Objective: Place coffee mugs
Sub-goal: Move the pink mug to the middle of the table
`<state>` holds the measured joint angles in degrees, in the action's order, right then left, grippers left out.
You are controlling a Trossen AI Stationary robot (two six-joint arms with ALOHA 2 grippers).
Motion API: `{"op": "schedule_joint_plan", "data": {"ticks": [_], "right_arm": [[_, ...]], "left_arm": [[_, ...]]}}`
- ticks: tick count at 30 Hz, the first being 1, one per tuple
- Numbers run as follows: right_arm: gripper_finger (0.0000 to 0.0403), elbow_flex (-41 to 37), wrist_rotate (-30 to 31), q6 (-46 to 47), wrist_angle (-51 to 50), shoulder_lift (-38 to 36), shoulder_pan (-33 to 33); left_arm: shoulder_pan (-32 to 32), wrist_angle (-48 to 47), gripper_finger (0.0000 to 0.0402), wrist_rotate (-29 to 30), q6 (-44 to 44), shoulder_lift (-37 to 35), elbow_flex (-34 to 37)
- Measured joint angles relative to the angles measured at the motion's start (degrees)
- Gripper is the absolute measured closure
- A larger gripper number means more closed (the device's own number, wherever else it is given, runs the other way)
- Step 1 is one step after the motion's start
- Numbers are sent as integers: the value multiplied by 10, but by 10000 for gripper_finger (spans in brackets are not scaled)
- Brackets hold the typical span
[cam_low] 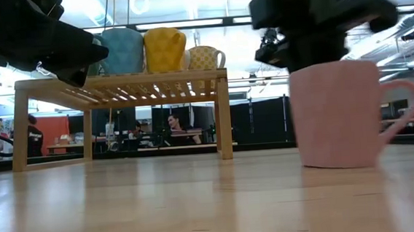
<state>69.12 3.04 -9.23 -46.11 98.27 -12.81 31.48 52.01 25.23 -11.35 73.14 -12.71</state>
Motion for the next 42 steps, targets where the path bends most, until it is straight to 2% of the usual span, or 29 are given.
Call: {"op": "schedule_joint_plan", "data": {"ticks": [7, 23, 35, 42], "right_arm": [[359, 0, -8, -85, 14, 0, 55], [328, -2, -6, -92, 20, 3, 90], [257, -2, -3, -90, 20, 3, 89], [245, -2, 57, -96, 20, 2, 89]], "left_arm": [[0, 0, 253, 0, 0, 0, 0], [0, 0, 253, 0, 0, 0, 0], [0, 0, 253, 0, 0, 0, 0], [0, 0, 253, 0, 0, 0, 0]]}}
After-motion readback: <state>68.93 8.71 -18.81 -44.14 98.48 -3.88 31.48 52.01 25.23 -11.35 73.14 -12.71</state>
